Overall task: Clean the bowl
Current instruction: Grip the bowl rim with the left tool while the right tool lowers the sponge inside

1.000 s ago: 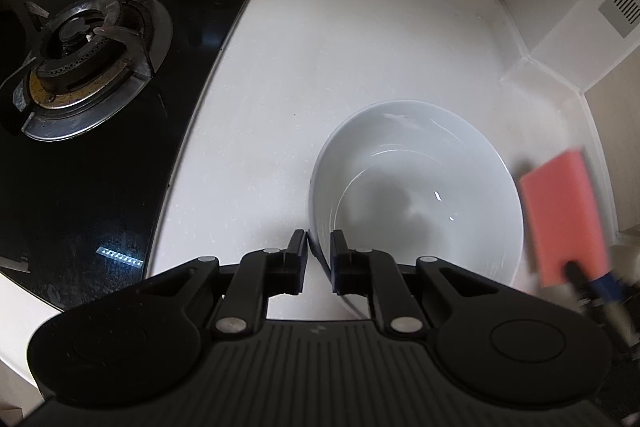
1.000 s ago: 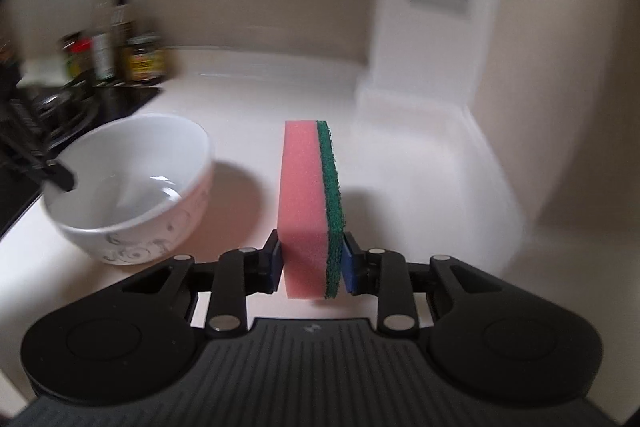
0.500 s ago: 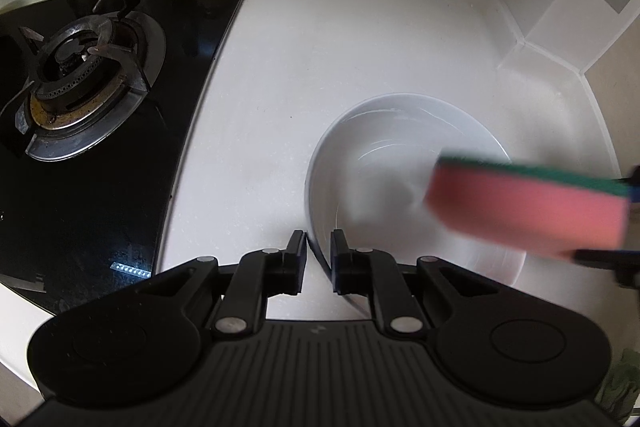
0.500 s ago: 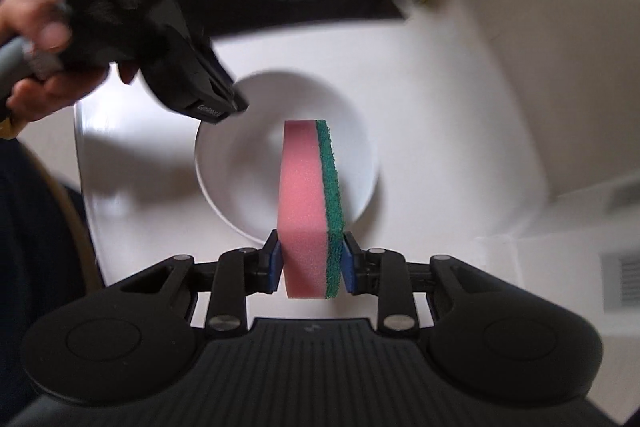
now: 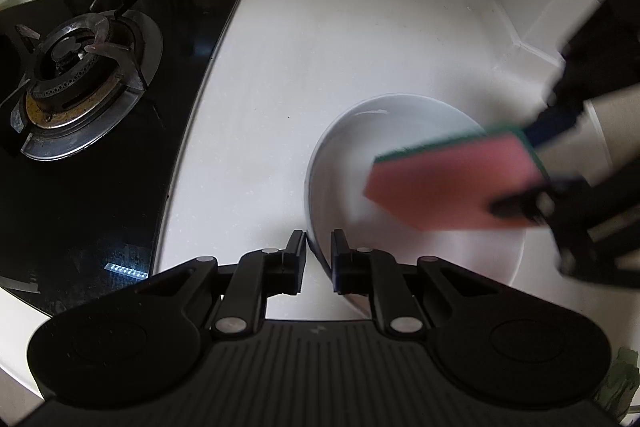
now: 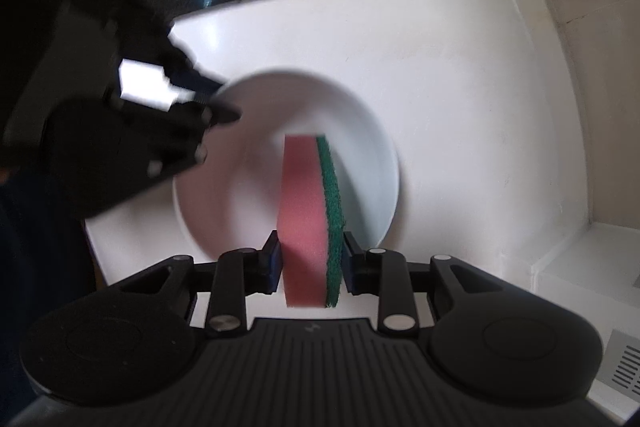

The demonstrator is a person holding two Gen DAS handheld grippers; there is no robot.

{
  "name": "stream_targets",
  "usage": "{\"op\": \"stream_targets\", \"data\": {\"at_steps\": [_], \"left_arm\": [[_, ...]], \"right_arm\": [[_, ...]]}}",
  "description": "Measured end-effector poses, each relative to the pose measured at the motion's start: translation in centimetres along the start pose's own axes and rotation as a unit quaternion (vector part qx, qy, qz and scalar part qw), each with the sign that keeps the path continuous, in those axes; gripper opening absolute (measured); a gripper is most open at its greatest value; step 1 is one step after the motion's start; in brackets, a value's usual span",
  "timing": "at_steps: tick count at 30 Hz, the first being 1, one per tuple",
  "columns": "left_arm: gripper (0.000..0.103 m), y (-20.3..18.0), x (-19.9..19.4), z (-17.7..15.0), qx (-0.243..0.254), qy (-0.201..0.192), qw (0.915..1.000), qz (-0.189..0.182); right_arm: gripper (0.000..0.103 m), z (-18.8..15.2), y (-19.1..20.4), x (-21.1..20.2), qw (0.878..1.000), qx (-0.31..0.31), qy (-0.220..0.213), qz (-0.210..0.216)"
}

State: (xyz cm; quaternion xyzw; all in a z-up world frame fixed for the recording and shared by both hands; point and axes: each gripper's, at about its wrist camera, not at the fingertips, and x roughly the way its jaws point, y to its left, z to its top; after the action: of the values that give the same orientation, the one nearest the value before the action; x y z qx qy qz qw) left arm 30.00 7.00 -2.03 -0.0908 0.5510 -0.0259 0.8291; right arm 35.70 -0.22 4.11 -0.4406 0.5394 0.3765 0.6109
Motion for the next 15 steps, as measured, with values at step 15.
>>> {"op": "stream_targets", "data": {"at_steps": [15], "left_arm": [[0.016, 1.2, 0.1, 0.9, 0.011, 0.025, 0.9992, -0.031]], "right_arm": [[0.026, -6.3, 3.2, -0.4, 0.979, 0.009, -0.194, -0.069]]}}
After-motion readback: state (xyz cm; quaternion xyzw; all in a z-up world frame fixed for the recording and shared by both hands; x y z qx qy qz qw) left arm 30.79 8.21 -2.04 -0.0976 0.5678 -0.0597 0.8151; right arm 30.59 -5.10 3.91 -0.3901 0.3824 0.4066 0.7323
